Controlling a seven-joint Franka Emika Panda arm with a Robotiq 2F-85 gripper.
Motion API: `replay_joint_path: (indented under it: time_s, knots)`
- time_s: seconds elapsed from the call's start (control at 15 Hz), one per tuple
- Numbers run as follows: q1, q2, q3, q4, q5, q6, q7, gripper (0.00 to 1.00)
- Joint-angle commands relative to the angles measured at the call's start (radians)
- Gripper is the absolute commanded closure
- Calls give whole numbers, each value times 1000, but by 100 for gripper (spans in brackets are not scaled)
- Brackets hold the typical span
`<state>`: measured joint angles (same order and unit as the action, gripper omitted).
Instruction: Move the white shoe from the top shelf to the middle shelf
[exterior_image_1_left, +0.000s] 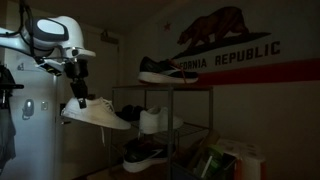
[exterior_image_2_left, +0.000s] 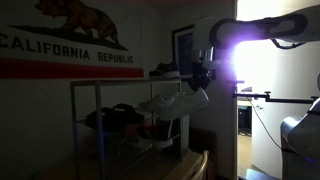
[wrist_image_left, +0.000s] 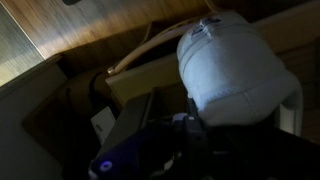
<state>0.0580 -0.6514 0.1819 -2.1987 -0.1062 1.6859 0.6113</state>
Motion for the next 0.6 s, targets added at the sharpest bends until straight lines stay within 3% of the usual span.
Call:
replay_joint_path:
  time_s: [0.0,0.53]
  knots:
    - [-43,-95,32,-58,-5,129,49,93]
    - [-118,-124,95,-186,-42,423,152,93]
